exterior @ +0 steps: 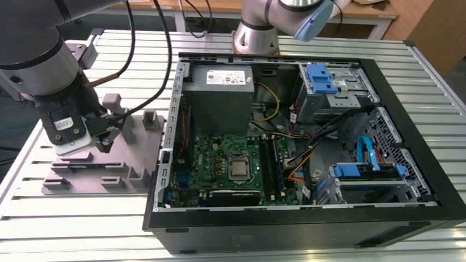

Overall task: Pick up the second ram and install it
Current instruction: 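Reach for the second ram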

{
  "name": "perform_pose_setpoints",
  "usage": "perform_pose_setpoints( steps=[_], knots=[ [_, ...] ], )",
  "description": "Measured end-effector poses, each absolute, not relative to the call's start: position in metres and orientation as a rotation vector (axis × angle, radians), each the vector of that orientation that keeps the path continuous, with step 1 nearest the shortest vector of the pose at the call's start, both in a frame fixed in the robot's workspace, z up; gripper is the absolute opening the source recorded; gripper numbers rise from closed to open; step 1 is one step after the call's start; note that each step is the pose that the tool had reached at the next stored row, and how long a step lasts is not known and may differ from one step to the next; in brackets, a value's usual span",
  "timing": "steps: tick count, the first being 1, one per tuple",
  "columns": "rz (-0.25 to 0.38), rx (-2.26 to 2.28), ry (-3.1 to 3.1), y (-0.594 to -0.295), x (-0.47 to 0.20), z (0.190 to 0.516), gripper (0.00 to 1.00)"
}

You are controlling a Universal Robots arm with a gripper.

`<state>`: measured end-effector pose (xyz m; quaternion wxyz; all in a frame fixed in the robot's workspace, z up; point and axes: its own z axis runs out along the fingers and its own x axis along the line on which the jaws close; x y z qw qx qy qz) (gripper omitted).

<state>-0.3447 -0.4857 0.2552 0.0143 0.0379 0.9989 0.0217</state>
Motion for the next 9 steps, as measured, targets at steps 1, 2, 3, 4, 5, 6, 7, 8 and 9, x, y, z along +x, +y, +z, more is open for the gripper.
perform_pose_setpoints(
  steps=[1, 2, 3, 4, 5, 6, 7, 8, 9],
  knots=[
    [0.067, 0.118, 3.110, -0.486, -0.346, 0.253, 0.07],
    [0.067, 0.118, 3.110, -0.486, -0.348, 0.252, 0.07],
    [0.068, 0.118, 3.110, -0.486, -0.352, 0.250, 0.07],
    [0.068, 0.118, 3.110, -0.486, -0.356, 0.248, 0.07],
    [0.068, 0.118, 3.110, -0.485, -0.361, 0.246, 0.07],
    [0.068, 0.118, 3.110, -0.485, -0.365, 0.244, 0.07],
    [0.068, 0.118, 3.110, -0.485, -0.369, 0.242, 0.07],
    [0.068, 0.118, 3.110, -0.485, -0.374, 0.241, 0.07],
    [0.068, 0.118, 3.110, -0.485, -0.377, 0.239, 0.07]
  ],
)
